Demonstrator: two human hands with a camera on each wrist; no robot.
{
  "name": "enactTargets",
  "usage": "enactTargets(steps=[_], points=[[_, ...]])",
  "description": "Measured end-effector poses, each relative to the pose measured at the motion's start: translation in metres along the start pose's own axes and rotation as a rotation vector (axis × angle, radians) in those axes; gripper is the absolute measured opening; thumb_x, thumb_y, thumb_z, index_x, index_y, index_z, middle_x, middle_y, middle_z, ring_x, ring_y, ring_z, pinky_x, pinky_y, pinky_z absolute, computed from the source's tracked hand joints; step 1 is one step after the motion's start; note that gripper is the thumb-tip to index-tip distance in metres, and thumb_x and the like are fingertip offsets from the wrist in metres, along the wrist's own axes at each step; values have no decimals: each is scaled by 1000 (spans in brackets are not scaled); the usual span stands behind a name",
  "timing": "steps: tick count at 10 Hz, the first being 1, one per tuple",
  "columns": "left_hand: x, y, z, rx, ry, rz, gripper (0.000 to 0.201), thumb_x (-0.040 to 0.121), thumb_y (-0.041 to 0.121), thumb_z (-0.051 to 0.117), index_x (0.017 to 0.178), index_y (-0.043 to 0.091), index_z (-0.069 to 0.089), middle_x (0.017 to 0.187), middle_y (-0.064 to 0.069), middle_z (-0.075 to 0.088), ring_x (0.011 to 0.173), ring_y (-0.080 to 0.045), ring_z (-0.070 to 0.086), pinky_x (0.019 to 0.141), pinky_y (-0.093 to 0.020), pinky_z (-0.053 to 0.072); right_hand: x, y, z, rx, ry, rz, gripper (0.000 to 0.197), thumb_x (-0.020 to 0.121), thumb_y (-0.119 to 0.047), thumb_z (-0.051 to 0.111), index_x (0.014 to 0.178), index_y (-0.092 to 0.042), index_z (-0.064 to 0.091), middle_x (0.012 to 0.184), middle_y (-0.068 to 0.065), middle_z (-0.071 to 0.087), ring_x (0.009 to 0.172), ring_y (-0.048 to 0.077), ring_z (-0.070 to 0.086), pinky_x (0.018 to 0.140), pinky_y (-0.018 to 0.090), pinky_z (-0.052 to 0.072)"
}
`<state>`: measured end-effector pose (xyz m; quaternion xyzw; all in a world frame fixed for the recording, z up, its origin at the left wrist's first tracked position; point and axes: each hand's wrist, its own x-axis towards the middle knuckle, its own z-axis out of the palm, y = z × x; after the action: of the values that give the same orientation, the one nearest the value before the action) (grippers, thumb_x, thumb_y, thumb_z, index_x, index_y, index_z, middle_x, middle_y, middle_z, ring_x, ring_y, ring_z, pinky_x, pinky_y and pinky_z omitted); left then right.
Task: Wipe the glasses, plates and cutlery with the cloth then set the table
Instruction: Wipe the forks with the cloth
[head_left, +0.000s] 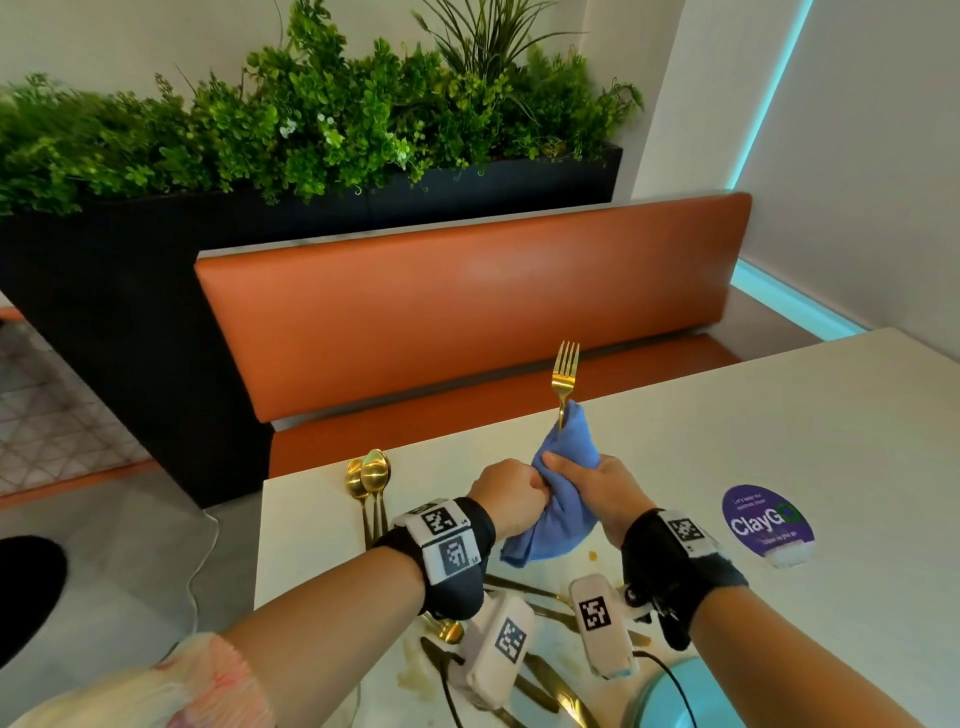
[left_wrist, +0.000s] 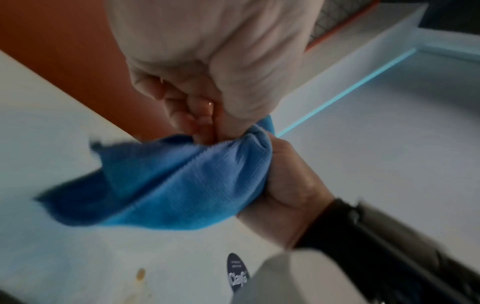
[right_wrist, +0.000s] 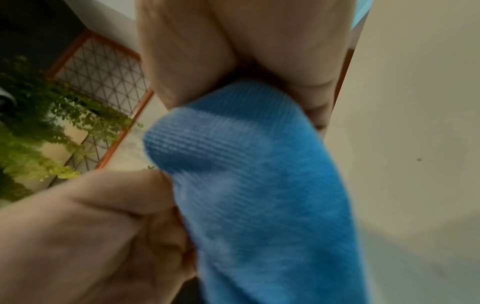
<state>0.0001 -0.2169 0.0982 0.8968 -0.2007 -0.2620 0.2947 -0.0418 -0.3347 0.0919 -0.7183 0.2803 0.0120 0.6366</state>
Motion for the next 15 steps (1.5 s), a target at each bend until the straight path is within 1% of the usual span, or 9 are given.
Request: enactTargets(steps=[2,3,5,8,10,11,12,13,15], points=[[8,-9,-10,-18,-92,-3,30,95,29,47,104,8,66,117,-15,64,105,-27,57,94,-35,43,4,1,-11,-58,79,-79,13,86,-21,64,73,-18,61,75,5,66,78,27,63,86,43,53],[14,-13,-22,-196,96,-11,32,93,26,52,123,15,59,129,-5,59,120,-25,53,105,-36,41,1,4,-9,-100,27,-60,17,88,-21,60,72,-17,58,70,4,63,68,21,58,72,34,51],[20,-1,-21,-411,151,-44,19,91,19,50,81,19,66,101,-11,67,97,-28,60,96,-43,49,-4,4,11,-173,-85,-53,16,88,-25,60,76,-15,60,71,4,62,67,20,56,69,30,48],[44,-25,-19,-520,311,-368,32,97,19,45,125,7,58,129,-9,59,120,-24,55,96,-26,42,4,0,21,-387,-253,-44,11,85,-28,63,87,-18,61,95,13,68,91,29,63,87,39,51],[56,-44,-24,-549,214,-377,37,93,13,51,128,0,56,119,-14,61,66,-6,47,60,-15,39,16,-3,37,-511,-249,-26,16,84,-30,63,74,-24,53,92,11,66,84,23,60,78,32,48],[64,-63,-24,-636,246,-396,37,92,15,52,126,1,58,131,-16,58,86,-16,49,59,-16,37,21,-5,43,-589,-261,-37,16,84,-30,63,77,-19,54,94,13,66,84,22,58,77,32,47],[70,-71,-24,-569,219,-430,38,91,15,53,126,1,57,128,-14,59,88,-15,50,62,-17,40,27,-5,49,-645,-279,-18,21,83,-33,63,84,-14,58,100,15,68,88,25,61,84,35,49],[70,-73,-28,-502,163,-478,40,96,12,48,134,-2,46,133,-18,50,117,-24,51,95,-25,41,31,-4,52,-689,-309,20,22,81,-37,64,75,-18,56,97,13,66,89,26,61,83,35,48],[53,-108,-56,-218,250,-603,45,96,37,48,124,2,55,125,-17,57,111,-29,56,100,-34,45,26,9,45,-694,-306,57,22,86,-34,61,99,-17,61,95,6,61,87,22,55,77,29,42]])
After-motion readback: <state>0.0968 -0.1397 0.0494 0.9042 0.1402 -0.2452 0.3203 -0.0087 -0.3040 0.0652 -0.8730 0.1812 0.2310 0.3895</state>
